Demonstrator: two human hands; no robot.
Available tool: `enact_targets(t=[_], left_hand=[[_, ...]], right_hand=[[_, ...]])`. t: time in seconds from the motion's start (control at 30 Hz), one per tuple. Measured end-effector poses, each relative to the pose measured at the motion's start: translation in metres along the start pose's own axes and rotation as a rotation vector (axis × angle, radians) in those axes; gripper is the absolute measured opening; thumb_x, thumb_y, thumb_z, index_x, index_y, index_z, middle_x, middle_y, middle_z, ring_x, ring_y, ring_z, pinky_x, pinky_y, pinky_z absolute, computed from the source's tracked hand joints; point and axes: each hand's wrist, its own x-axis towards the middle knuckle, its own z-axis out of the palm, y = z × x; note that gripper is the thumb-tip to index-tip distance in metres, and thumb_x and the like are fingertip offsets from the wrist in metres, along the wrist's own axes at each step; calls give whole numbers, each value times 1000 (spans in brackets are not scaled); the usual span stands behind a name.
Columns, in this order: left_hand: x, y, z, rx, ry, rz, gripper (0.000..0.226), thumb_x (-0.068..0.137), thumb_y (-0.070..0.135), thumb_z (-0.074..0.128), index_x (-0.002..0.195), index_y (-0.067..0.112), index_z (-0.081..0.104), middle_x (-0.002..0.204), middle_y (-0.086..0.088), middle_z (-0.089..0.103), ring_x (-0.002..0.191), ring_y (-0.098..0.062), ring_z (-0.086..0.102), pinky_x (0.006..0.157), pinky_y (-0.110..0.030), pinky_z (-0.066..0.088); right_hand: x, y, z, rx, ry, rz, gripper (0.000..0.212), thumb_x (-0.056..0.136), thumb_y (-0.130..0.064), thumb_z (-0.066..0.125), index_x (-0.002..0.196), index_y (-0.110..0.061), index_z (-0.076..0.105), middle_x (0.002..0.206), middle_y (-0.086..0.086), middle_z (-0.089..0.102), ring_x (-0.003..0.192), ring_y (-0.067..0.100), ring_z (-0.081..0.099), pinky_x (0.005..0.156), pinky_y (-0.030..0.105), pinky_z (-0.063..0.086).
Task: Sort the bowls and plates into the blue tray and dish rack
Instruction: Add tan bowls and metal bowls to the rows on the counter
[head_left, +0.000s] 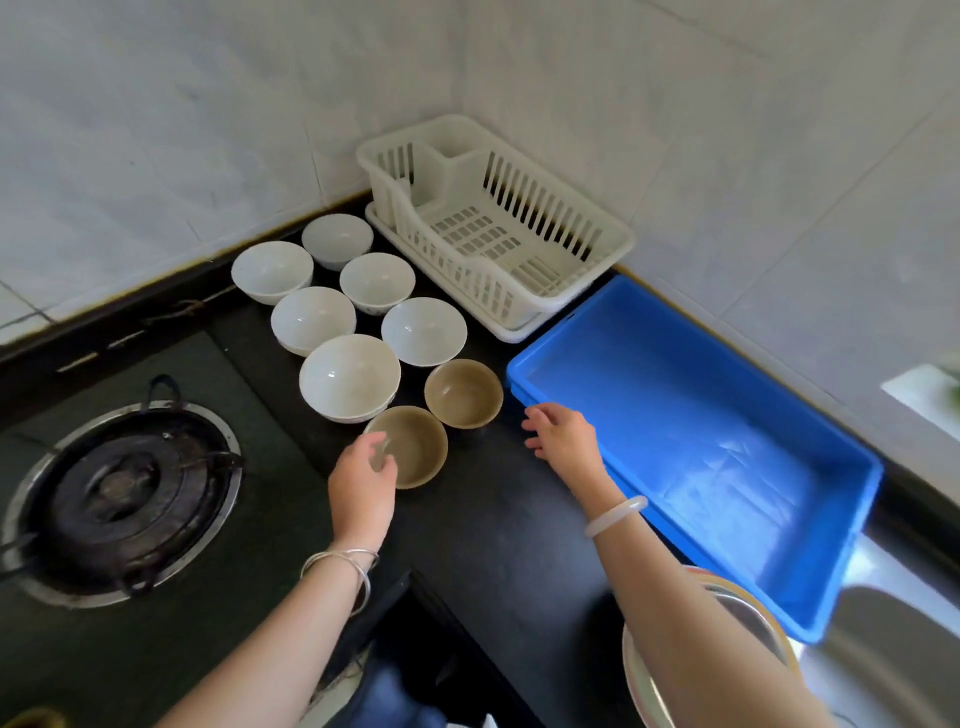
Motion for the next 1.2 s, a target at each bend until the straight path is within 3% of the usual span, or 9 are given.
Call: enact_targets(t=[0.13,0.33,0.53,0.63,0.77,1.03,1.2], left_hand=[[-30,28,24,-43,-186,102,25,90,9,54,114,13,61,113,-3,65,103,-14,61,82,-22,45],[-95,54,90,68,-521,283,20,89,17,59,108,21,62,108,8,63,89,0,55,67,-5,38],[-158,67,137,146,-718,392,15,87,26,61,102,24,63,100,10,64,79,3,57,65,-10,41],[-178,70,149,208,-743,488,20,87,25,61,107,23,63,105,6,63,92,-7,60,76,-21,49],[-187,69,157,302,-683,619,33,88,17,59,120,19,60,114,2,59,105,-16,56,92,-32,48],[-189,65,162,371,-635,672,35,89,15,56,124,20,58,116,2,54,107,-17,51,90,-27,47],[-187,62,163,375,-625,660,34,88,20,60,122,16,59,105,6,44,94,-11,51,81,-19,43]], right_hand=[[-40,25,-42,-146,90,-70,18,94,-24,47,93,-20,65,92,2,71,81,22,66,74,34,54],[-108,95,-111,-287,345,65,18,92,-22,54,99,-20,70,97,6,73,92,27,66,76,30,46],[-174,161,-153,-333,619,146,12,86,-22,63,96,-17,68,98,7,68,89,28,62,66,29,38],[-189,179,-157,-323,613,186,15,83,-24,69,93,-13,69,94,7,67,85,27,61,66,29,36],[-193,188,-152,-327,609,213,13,81,-23,69,89,-13,68,89,5,68,83,25,61,66,29,38],[-190,187,-149,-392,600,237,13,89,-24,57,86,-13,63,85,5,68,79,26,60,61,29,39],[-193,188,-157,-327,550,259,12,92,-24,55,88,-13,59,85,8,68,79,29,60,61,29,36]])
